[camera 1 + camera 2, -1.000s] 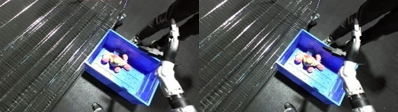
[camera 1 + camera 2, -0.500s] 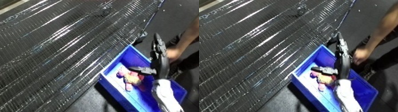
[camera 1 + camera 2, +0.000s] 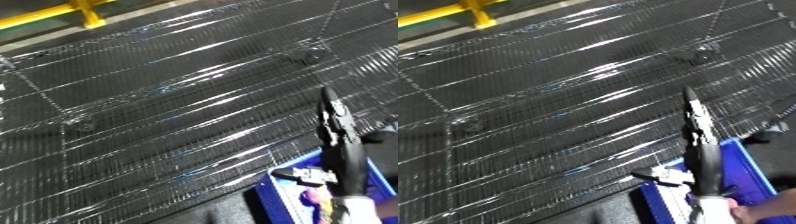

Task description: Pick up the object and place it into the box

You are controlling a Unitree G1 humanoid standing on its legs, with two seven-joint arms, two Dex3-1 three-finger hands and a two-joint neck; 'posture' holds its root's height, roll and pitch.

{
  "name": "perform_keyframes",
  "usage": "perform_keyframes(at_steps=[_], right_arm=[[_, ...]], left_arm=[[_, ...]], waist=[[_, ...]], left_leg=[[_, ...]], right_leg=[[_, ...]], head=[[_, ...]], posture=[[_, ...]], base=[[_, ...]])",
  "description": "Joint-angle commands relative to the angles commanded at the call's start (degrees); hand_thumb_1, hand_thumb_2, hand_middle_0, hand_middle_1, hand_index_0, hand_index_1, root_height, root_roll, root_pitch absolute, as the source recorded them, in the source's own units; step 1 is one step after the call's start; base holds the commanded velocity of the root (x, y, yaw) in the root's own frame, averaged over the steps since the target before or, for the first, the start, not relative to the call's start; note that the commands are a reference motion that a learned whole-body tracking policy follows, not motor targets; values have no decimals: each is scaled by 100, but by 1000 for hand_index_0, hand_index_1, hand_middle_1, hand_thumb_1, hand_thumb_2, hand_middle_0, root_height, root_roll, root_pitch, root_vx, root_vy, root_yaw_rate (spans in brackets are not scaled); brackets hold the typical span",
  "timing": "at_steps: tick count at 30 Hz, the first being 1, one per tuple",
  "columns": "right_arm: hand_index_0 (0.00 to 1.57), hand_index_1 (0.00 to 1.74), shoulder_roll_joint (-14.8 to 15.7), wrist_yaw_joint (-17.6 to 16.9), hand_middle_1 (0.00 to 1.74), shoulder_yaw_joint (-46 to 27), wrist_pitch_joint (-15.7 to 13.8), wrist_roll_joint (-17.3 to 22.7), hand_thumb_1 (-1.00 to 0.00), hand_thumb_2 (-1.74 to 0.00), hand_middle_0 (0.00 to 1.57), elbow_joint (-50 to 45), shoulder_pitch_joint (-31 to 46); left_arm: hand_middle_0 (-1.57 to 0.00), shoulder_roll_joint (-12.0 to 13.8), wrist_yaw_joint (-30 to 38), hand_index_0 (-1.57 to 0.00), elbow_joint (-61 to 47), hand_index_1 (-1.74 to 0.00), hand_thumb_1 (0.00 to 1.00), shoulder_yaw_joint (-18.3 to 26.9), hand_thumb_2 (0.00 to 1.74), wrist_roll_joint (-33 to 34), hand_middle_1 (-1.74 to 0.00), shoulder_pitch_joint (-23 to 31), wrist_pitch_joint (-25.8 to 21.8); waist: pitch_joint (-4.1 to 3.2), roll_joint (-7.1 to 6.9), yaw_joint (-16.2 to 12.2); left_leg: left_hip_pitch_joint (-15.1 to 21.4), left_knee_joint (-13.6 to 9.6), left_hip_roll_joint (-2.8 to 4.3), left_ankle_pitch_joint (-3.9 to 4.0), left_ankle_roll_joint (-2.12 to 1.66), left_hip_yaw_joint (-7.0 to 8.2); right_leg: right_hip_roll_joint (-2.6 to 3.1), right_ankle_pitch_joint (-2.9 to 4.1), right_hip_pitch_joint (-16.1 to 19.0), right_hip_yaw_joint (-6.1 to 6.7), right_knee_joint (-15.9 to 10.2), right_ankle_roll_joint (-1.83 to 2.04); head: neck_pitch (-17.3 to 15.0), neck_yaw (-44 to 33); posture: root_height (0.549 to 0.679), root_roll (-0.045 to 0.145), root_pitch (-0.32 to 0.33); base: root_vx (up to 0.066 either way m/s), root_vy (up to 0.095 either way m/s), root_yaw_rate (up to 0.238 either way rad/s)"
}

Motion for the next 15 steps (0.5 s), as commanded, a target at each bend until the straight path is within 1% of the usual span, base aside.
perform_keyframes(at_steps=[2, 7, 11, 15], right_arm=[[0, 0, 37, 43, 0, 128, 28, -21, 0, 0, 0, 38, -76], [0, 0, 137, 136, 0, 388, 65, -60, 0, 0, 0, 111, -193], [0, 0, 158, 183, 0, 528, 92, -138, 0, 0, 0, 140, -247], [0, 0, 172, 215, 0, 615, 98, -143, 0, 0, 0, 171, -274]], left_arm=[[-1570, 16, 14, -1570, 16, -1740, 1000, 16, 1740, 30, -1740, -70, 0], [-1570, 8, 41, -1570, 78, -1740, 1000, 35, 1740, 68, -1740, -151, 6], [-1570, 13, 49, -1570, 78, -1740, 1000, 58, 1740, 91, -1740, -185, -2], [-1570, 17, 103, -1570, 31, -1740, 1000, 106, 1740, 102, -1740, -227, -26]], waist=[[-4, -5, 48], [9, -40, 162], [34, -75, 225], [65, -119, 273]], left_leg=[[-9, 12, -17, -5, 4, -24], [-37, 65, -50, -27, 10, -83], [-66, 88, -50, -34, 6, -116], [-87, 114, -46, -44, 6, -139]], right_leg=[[-12, -8, 2, -10, 20, 3], [-26, -43, -4, -35, 87, 12], [-31, -59, -3, -60, 101, 24], [-36, -59, -2, -90, 110, 28]], head=[[-9, -234], [119, -631], [130, -754], [168, -774]], posture=[[638, 67, -189], [637, 66, -190], [637, 64, -189], [637, 61, -188]], base=[[4, 7, 88], [5, 7, 65], [0, 11, 11], [-10, 14, 13]])
